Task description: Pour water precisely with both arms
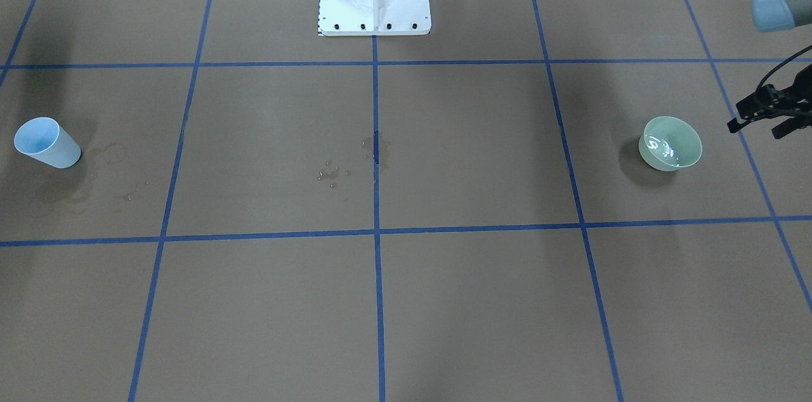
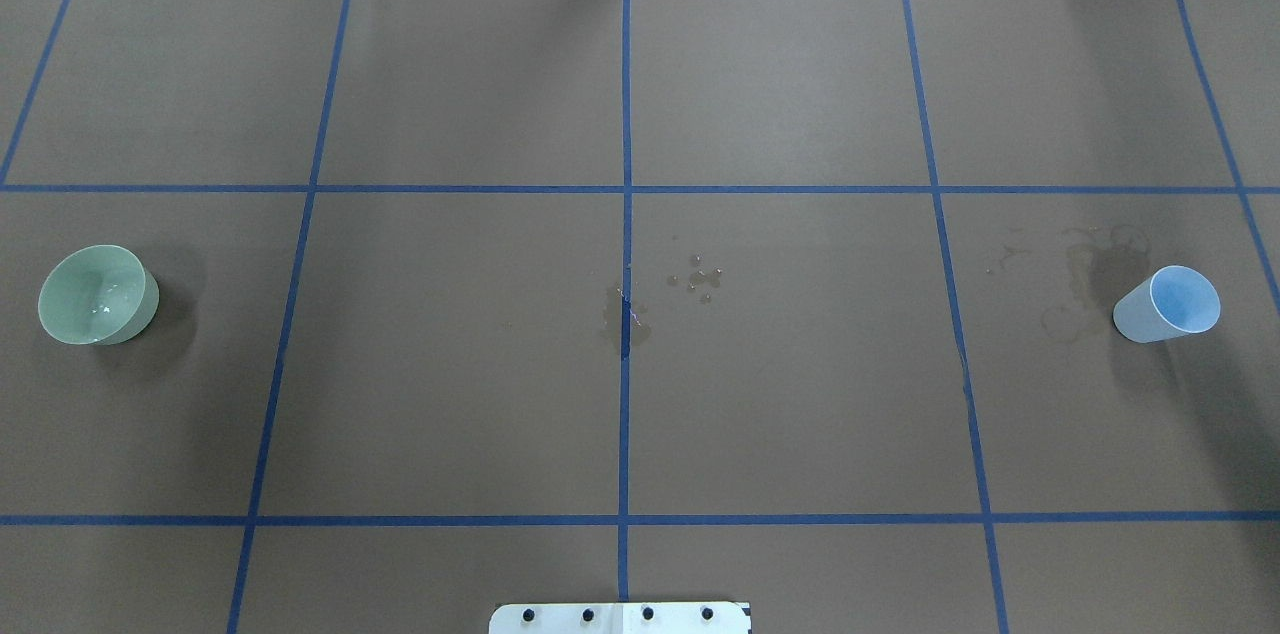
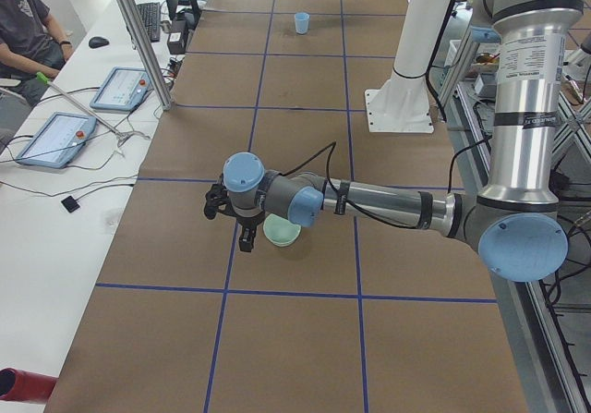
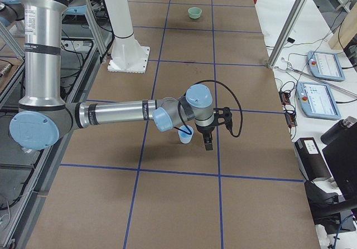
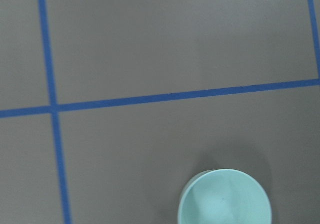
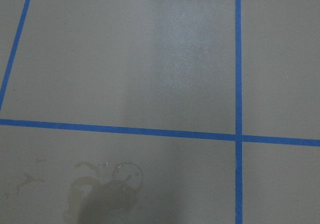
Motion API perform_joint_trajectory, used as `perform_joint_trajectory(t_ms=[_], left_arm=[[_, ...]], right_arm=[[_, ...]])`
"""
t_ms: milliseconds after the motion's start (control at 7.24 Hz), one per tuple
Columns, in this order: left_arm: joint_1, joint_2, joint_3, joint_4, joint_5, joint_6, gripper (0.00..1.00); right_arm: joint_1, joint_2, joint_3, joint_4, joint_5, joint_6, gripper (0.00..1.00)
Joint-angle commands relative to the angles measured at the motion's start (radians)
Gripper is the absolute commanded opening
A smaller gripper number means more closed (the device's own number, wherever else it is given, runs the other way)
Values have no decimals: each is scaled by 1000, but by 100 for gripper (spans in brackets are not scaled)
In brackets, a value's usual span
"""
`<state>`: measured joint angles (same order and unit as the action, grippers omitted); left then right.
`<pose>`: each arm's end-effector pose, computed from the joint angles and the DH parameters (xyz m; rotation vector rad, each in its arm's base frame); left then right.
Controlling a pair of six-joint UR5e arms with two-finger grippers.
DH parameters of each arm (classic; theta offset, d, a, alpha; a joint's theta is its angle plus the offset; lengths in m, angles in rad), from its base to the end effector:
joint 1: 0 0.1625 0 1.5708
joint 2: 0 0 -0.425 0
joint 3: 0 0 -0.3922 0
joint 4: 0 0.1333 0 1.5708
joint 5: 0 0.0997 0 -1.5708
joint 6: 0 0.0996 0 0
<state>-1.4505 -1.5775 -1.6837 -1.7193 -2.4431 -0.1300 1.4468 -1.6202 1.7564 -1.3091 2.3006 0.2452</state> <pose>0.0040 -0.5085 0.5760 0.1407 0.8914 0.1079 0.0060 -0.4928 0.5635 0.2412 -0.7768 -0.0307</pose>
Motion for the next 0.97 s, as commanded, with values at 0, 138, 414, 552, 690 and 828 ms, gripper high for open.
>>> perform_joint_trajectory(t_ms=[0, 138, 414, 552, 690, 828], left_arm=[[-111, -64, 65, 203, -1, 156, 100], [-114, -68, 112, 207, -7, 153, 100], [-117, -30, 101, 202, -2, 153, 100], [-116, -30, 101, 202, -2, 136, 100], [-114, -39, 99, 202, -2, 107, 100], [-114, -41, 101, 201, -1, 104, 100]], right_arm=[[41, 100, 0, -293, -9, -252, 100], [50, 103, -2, -349, -6, -311, 100], [58, 98, 3, -386, 7, -313, 100], [58, 98, 0, -386, 13, -311, 100], [58, 100, 0, -387, 26, -310, 100], [58, 95, -2, -387, 43, -310, 100]])
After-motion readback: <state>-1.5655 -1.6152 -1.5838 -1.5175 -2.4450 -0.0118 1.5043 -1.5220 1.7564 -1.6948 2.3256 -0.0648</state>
